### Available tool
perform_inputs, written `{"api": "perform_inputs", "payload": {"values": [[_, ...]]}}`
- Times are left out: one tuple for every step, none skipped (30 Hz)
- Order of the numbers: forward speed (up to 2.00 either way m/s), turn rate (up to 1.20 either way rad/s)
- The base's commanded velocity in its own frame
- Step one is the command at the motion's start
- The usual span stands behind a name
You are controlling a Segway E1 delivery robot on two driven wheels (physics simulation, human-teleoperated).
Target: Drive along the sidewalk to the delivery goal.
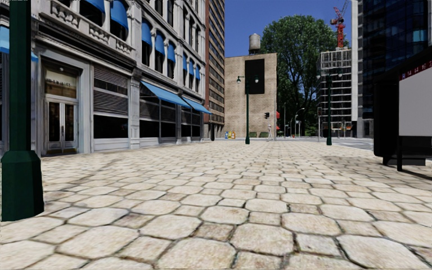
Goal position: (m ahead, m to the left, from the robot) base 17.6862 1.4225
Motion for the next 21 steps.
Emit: {"api": "perform_inputs", "payload": {"values": [[2.0, 0.0], [2.0, 0.0], [2.0, 0.0], [2.0, 0.0], [2.0, 0.0], [2.0, 0.0], [2.0, 0.0], [2.0, 0.0], [2.0, 0.0], [2.0, 0.0], [2.0, 0.0], [2.0, 0.0], [2.0, 0.0], [2.0, 0.0], [2.0, 0.0], [2.0, 0.0], [2.0, 0.0], [2.0, 0.0], [2.0, 0.0], [2.0, 0.0], [2.0, 0.0]]}}
